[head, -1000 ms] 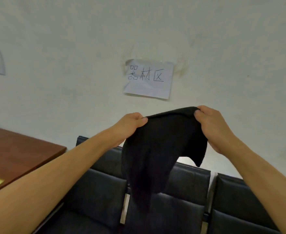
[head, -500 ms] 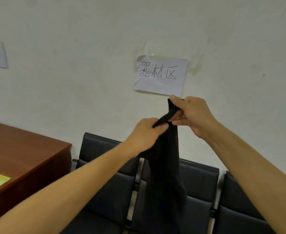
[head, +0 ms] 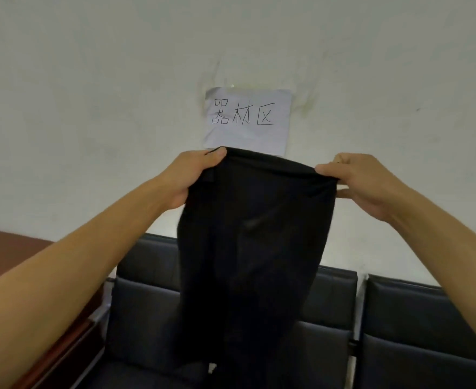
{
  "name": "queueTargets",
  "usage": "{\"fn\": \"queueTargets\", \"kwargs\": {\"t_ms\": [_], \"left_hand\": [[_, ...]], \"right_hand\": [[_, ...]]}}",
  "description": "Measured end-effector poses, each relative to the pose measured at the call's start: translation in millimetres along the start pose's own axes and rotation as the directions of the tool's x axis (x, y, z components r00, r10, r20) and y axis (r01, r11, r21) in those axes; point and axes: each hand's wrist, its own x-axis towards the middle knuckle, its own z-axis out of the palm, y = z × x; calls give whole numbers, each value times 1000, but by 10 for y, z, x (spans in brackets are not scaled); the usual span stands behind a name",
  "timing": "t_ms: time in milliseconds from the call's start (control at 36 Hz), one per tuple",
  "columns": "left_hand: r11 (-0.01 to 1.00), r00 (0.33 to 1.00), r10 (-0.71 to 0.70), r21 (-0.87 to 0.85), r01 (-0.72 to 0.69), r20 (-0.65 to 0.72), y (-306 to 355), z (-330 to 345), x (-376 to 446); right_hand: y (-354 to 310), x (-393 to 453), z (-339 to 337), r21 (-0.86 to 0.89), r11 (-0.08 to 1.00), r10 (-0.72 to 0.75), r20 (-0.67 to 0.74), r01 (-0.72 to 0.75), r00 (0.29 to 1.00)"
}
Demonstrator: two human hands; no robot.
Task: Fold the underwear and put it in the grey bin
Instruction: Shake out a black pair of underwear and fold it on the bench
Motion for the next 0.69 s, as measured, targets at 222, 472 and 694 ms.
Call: {"fn": "queueTargets", "kwargs": {"t_ms": [222, 472, 694], "left_hand": [[754, 977, -25, 646, -120, 210, 246, -140, 204], [643, 959, 276, 753, -137, -61, 370, -57, 579], [946, 939, 285, 216, -243, -191, 678, 143, 759]], "right_hand": [[79, 121, -194, 42, 998, 46, 22, -47, 999], [84, 225, -172, -66, 993, 109, 218, -97, 970], [20, 360, -320, -382, 924, 142, 394, 21, 908]]}}
